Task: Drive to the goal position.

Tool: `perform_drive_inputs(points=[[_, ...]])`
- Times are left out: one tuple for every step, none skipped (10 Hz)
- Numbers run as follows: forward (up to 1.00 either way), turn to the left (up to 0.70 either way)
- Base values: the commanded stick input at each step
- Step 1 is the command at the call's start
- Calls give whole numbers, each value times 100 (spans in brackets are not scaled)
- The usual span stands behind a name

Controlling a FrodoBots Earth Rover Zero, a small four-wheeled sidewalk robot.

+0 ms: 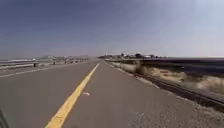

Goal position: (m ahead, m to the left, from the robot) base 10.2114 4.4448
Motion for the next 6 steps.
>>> perform_drive_inputs(points=[[50, 0], [50, 0], [50, 0], [50, 0], [50, 0], [50, 0]])
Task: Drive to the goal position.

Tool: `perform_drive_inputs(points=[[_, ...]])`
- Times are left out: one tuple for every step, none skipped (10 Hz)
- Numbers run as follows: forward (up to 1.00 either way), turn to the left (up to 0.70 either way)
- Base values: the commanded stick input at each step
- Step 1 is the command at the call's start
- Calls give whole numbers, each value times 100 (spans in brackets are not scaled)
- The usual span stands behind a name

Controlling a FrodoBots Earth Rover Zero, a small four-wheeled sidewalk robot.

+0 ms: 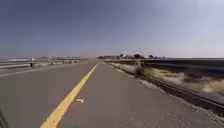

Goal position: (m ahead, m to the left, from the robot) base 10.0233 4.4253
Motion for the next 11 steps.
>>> perform_drive_inputs(points=[[50, 0], [50, 0], [50, 0], [50, 0], [50, 0], [50, 0], [50, 0], [50, 0], [50, 0], [50, 0], [50, 0]])
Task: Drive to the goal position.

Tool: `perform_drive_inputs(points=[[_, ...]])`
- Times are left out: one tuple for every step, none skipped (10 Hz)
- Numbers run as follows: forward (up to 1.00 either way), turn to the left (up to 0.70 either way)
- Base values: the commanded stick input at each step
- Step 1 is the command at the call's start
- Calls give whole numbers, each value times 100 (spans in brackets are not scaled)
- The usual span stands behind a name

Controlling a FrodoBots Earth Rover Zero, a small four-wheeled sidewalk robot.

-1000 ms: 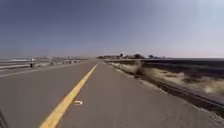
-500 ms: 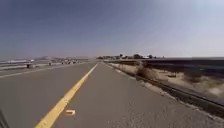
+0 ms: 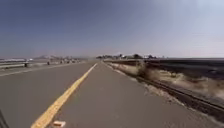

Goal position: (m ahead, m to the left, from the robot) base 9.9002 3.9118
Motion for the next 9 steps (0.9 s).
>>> perform_drive_inputs(points=[[50, 0], [50, 0], [50, 0], [50, 0], [50, 0], [50, 0], [50, 0], [50, 0], [50, 0]])
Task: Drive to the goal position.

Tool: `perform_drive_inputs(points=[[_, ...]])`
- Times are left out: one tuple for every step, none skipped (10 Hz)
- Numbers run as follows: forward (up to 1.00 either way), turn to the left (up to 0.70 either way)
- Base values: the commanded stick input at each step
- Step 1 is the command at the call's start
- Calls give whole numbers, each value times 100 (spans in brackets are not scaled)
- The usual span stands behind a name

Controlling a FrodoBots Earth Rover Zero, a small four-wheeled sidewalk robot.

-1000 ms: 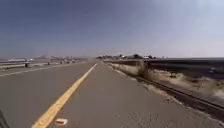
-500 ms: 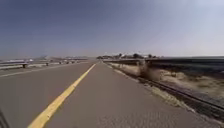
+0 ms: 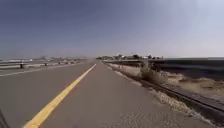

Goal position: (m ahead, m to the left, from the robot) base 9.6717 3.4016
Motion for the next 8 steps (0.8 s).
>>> perform_drive_inputs(points=[[50, 0], [50, 0], [50, 0], [50, 50], [50, 50], [50, 0], [50, 0], [50, 0]])
